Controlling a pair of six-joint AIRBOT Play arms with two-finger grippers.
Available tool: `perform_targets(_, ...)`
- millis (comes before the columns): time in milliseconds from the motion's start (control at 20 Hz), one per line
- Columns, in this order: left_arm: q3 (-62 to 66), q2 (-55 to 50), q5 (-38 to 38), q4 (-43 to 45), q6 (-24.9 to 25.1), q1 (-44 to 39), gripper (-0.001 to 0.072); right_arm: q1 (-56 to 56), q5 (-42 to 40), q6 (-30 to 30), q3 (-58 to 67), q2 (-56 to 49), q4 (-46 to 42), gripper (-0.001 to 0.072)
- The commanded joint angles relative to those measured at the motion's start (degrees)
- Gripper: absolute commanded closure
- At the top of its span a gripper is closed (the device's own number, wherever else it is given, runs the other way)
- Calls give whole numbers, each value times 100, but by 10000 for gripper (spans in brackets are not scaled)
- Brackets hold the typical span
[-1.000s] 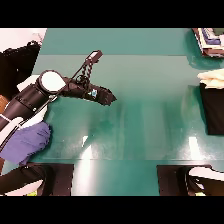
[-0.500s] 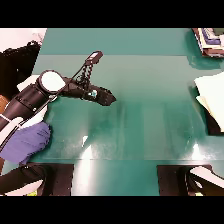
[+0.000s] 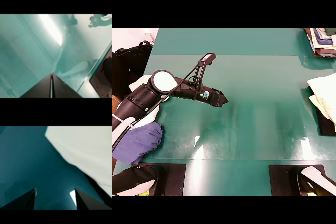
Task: Fold the shirts.
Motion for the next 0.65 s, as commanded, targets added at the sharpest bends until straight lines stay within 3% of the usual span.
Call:
perform_targets(0, 7, 0, 24, -15, -2, -2, 679, 1309, -173, 2, -9, 20, 380, 156)
perform_targets(150, 7, 0, 22, -15, -2, -2, 678, 2566, -501, 0, -140, 11, 376, 161)
perform_targets(200, 7, 0, 22, -17, -2, -2, 679, 2927, -557, -2, -168, 7, 363, 294)
perform_targets(300, 7, 0, 22, -17, -2, -2, 679, 3460, -577, -92, -168, 7, 343, 701)
perform_targets(600, 7, 0, 20, -17, -2, -2, 678, 4089, -505, -153, -168, 9, 341, 695)
